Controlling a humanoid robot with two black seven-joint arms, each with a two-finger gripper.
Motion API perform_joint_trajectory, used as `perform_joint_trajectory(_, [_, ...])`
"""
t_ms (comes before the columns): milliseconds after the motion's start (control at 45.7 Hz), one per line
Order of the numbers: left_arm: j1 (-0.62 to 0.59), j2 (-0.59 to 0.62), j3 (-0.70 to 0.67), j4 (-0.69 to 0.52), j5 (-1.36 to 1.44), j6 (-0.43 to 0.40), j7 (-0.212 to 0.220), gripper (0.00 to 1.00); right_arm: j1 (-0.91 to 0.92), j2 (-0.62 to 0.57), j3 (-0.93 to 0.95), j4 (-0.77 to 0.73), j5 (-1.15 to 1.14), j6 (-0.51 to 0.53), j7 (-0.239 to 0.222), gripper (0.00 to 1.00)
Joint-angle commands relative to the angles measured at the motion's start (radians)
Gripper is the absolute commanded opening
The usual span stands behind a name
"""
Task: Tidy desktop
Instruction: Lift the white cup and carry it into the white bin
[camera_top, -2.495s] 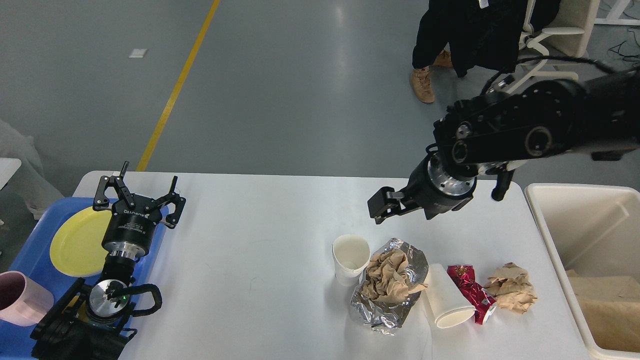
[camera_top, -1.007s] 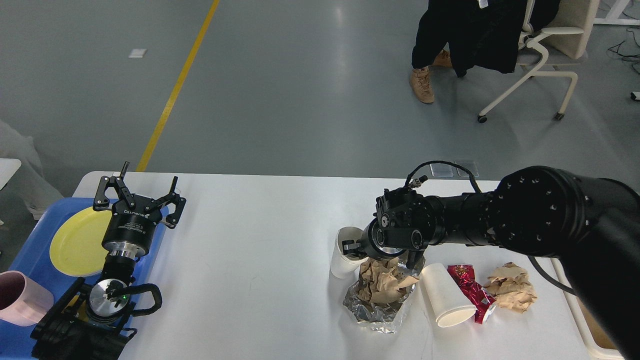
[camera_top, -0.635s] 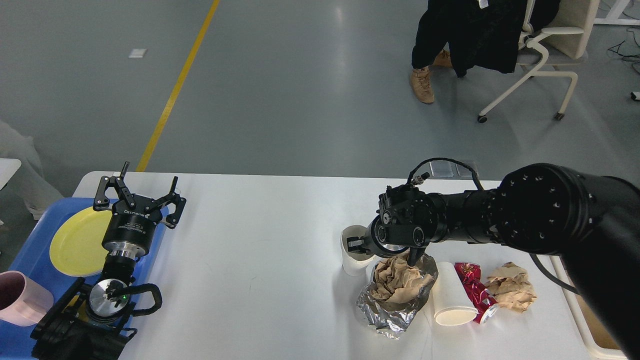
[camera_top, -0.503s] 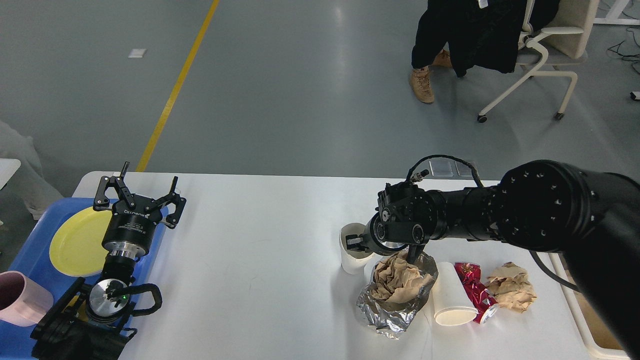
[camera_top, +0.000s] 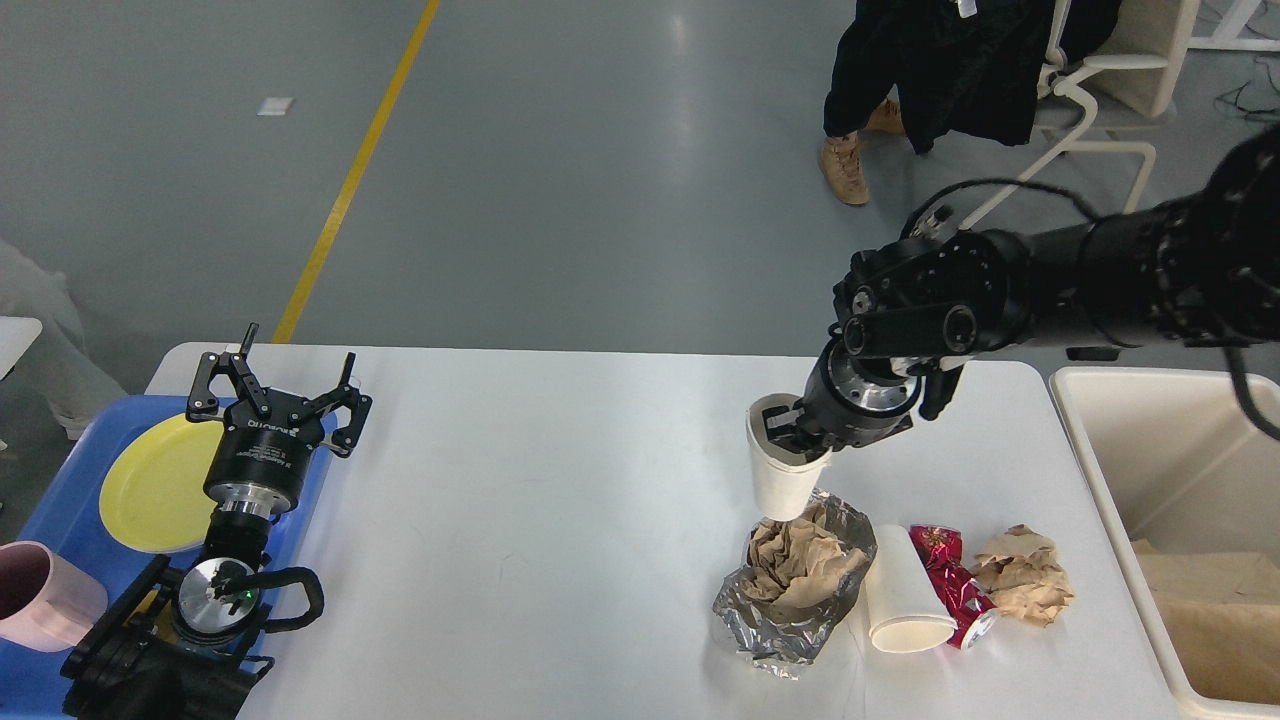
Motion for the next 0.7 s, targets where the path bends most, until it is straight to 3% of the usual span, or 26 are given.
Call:
perform_joint_trajectory(0, [0.000, 0.000, 0.000, 0.000, 0.000, 0.000, 0.000, 0.96, 0.196, -0.080, -0.084, 0.128, 0.000, 0.099, 0.029, 0.00])
perform_joint_trajectory(109, [0.000, 0.000, 0.000, 0.000, 0.000, 0.000, 0.000, 0.96, 0.382, -0.106, -0.204, 0.218, 0.002, 0.132, 0.133, 0.00])
perform_joint_trajectory(241, [0.000, 0.000, 0.000, 0.000, 0.000, 0.000, 0.000, 0.96, 0.504, -0.097, -0.388, 0.267, 0.002, 0.208, 0.353, 0.00])
perform_joint_trajectory(306, [0.000, 0.000, 0.000, 0.000, 0.000, 0.000, 0.000, 0.96, 0.543, -0.087, -0.479, 0.301, 0.002, 0.211, 0.422, 0.00])
perform_joint_trajectory(678, [0.000, 0.000, -0.002, 0.000, 0.000, 0.000, -0.002, 0.96, 0.561, -0.127, -0.672, 0.330, 0.008, 0.173, 0.434, 0.00])
